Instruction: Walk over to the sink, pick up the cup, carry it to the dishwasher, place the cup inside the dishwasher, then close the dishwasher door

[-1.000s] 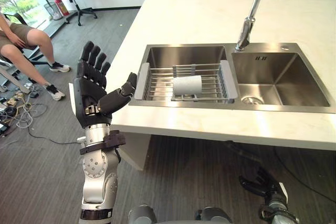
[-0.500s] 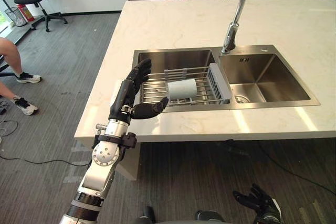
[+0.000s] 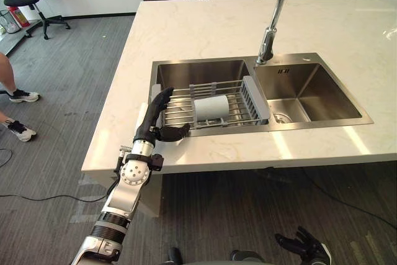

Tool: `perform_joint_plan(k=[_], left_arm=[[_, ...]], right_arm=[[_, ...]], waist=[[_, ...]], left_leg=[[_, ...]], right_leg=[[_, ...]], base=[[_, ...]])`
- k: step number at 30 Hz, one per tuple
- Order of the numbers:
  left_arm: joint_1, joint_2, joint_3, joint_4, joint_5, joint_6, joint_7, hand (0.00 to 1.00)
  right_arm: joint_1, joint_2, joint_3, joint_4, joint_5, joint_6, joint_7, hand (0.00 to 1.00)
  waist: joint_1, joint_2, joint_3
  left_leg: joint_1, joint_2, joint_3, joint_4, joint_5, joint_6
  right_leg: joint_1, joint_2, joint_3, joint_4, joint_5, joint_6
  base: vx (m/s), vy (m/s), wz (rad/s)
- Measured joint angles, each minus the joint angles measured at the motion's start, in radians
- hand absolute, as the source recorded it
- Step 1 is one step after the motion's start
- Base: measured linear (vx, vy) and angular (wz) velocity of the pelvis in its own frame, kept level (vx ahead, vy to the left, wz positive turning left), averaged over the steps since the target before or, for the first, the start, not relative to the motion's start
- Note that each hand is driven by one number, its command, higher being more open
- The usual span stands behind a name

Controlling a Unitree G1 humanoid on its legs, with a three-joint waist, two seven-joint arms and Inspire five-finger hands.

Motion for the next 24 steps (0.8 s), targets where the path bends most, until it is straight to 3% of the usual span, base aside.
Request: perform_joint_plan(k=[7,19,24], left_arm=[[-0.047,-0.001,0.008,0.041,0.042,0.005,0.009,0.90],[-0.164,0.040,-0.025,0.118,0.130,0.024,-0.007,0.90],[-0.223,0.040,-0.039,0.151,0.175,0.024,-0.009,0.90]], right_arm=[[0.014,0.000,0.000,0.002,0.000,0.001,0.003,0.90],[0.018,0.002,0.001,0.009,-0.009,0.002,0.010,0.90],[0.017,0.002,0.001,0.009,-0.009,0.002,0.011,0.90]], waist=[[-0.014,0.018,0.004],[-0.041,0.028,0.021],[-0.062,0.046,0.034]], left_leg=[[0.000,0.001,0.008,-0.001,0.003,0.001],[-0.003,0.005,0.010,-0.001,0.000,-0.003],[-0.003,0.005,0.010,-0.001,-0.001,-0.004]], right_leg=[[0.005,0.000,0.009,-0.029,0.025,0.006],[0.005,0.003,0.013,-0.042,0.027,0.009],[0.005,0.003,0.014,-0.043,0.028,0.010]], base=[[-0.05,0.006,-0.04],[0.00,-0.003,-0.01],[0.00,0.000,0.00]])
